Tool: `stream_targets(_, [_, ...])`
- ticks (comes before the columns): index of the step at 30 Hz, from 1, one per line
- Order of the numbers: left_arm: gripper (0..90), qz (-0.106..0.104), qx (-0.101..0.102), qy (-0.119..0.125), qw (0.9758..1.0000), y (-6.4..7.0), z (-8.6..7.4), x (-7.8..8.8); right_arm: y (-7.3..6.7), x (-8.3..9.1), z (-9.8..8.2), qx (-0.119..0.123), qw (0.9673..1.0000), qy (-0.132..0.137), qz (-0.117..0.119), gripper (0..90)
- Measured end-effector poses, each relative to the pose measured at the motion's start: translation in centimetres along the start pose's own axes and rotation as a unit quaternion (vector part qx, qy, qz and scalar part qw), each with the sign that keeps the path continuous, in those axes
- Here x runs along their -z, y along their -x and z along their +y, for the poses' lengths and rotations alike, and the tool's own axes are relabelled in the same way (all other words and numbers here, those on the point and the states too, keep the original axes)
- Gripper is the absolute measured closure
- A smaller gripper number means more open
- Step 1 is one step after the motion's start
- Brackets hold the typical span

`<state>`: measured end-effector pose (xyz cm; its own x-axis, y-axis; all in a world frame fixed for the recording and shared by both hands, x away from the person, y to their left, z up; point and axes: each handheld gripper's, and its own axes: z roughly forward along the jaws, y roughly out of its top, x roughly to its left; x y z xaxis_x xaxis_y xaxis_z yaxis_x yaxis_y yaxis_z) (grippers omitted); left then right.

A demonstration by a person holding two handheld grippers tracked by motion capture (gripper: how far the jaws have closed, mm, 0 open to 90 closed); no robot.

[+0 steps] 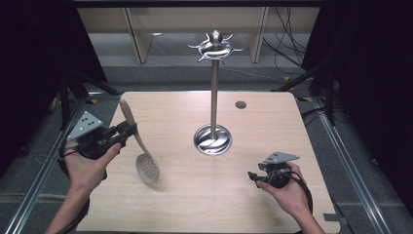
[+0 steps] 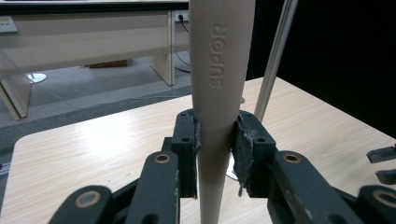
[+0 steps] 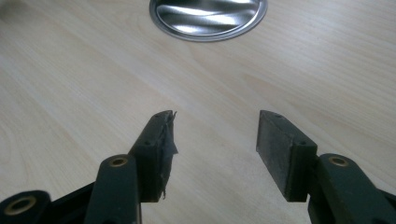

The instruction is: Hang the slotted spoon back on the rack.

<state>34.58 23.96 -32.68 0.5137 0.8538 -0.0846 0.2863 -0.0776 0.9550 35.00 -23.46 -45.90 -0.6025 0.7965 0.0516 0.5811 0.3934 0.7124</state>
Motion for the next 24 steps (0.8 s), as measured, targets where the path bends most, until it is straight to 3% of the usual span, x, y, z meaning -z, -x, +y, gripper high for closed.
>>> stream_targets(2, [70.9,-0.001,0.001,0.003,1.0000,0.2,0.1,-0.2,0.1,0.1,0.0,-0.008,0.9999,0.006,-0.003,46.9])
stream_targets(4, [70.9,-0.004,-0.004,0.003,1.0000,0.5,0.3,-0.4,0.3,0.1,0.0,0.002,0.9999,0.011,-0.009,46.9])
stream_targets(5, [70.9,-0.006,-0.006,0.002,1.0000,0.6,0.3,-0.5,0.2,0.3,0.0,-0.014,0.9999,0.007,-0.006,47.0])
stream_targets(7, [70.9,-0.007,-0.008,0.001,0.9999,0.9,0.4,-0.8,0.5,0.3,-0.1,-0.010,0.9998,0.013,-0.014,47.0])
stream_targets(9, [70.9,-0.005,-0.011,-0.005,0.9999,1.1,0.5,-1.0,0.7,0.3,-0.2,-0.021,0.9996,0.018,-0.008,47.0])
stream_targets(14, [70.8,-0.004,-0.019,-0.013,0.9997,1.5,0.5,-1.5,0.9,0.4,-0.2,-0.018,0.9995,0.024,-0.007,46.9])
stream_targets(16, [70.9,-0.004,-0.018,-0.014,0.9997,1.6,0.5,-1.7,0.7,0.5,-0.1,-0.028,0.9994,0.021,-0.008,46.8])
stream_targets(19, [70.9,-0.007,-0.020,-0.011,0.9997,1.7,0.8,-2.1,0.8,0.5,-0.1,-0.015,0.9995,0.024,-0.012,46.8])
stream_targets(24, [70.9,-0.008,-0.020,0.000,0.9998,2.1,1.3,-2.6,0.7,0.5,-0.1,-0.025,0.9995,0.019,-0.010,46.8])
